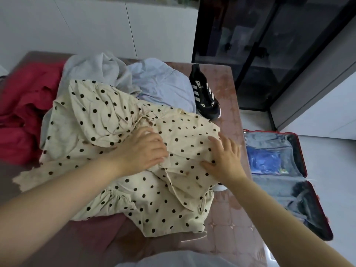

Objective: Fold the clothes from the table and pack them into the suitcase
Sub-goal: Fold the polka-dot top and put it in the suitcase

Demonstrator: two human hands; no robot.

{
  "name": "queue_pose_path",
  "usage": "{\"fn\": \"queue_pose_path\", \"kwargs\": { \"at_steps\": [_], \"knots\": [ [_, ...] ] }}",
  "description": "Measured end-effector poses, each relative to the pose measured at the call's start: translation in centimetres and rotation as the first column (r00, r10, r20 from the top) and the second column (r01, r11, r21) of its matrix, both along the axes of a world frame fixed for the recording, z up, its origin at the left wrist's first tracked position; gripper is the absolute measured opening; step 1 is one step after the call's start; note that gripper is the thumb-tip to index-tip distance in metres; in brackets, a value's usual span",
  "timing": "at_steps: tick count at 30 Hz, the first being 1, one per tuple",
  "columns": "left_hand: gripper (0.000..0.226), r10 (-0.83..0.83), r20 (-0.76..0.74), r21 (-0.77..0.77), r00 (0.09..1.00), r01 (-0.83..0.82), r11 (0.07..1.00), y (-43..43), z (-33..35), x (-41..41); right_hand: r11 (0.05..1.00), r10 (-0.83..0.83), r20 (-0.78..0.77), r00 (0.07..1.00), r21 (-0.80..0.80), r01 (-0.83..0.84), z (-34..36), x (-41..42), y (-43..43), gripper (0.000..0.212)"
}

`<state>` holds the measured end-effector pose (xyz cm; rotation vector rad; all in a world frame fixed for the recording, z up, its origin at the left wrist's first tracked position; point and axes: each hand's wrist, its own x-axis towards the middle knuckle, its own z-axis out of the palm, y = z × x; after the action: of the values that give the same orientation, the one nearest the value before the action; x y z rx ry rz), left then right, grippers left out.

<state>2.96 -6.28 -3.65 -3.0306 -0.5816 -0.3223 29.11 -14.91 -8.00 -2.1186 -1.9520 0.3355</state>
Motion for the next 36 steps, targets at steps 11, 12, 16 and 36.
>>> {"fn": "queue_pose_path", "kwargs": {
  "at_steps": [11, 12, 16, 36],
  "knots": [
    [0.017, 0.131, -0.2, -0.207, 0.971, -0.172, 0.963, -4.4, -3.4, 3.3, 0.988, -0.057, -0.309, 0.949, -0.155, 0.009, -1.7, -9.5, -4.9, 0.031],
    [0.022, 0.144, -0.214, -0.229, 0.966, -0.193, 0.954, -4.3, -3.2, 3.4, 0.98, -0.119, -0.408, 0.905, -0.192, 0.042, -1.6, -9.4, -4.9, 0.026],
    [0.023, 0.213, -0.259, -0.391, 0.942, -0.304, 0.869, -4.2, -3.2, 3.7, 0.963, -0.26, -0.657, 0.707, -0.231, 0.14, -1.1, -8.0, -5.2, 0.009],
    [0.025, 0.389, -0.222, -0.544, 0.894, -0.444, 0.712, -4.9, -2.7, 4.4, 0.93, -0.365, -0.84, 0.401, -0.352, 0.109, -0.2, -4.9, -6.2, 0.016]
  ]
}}
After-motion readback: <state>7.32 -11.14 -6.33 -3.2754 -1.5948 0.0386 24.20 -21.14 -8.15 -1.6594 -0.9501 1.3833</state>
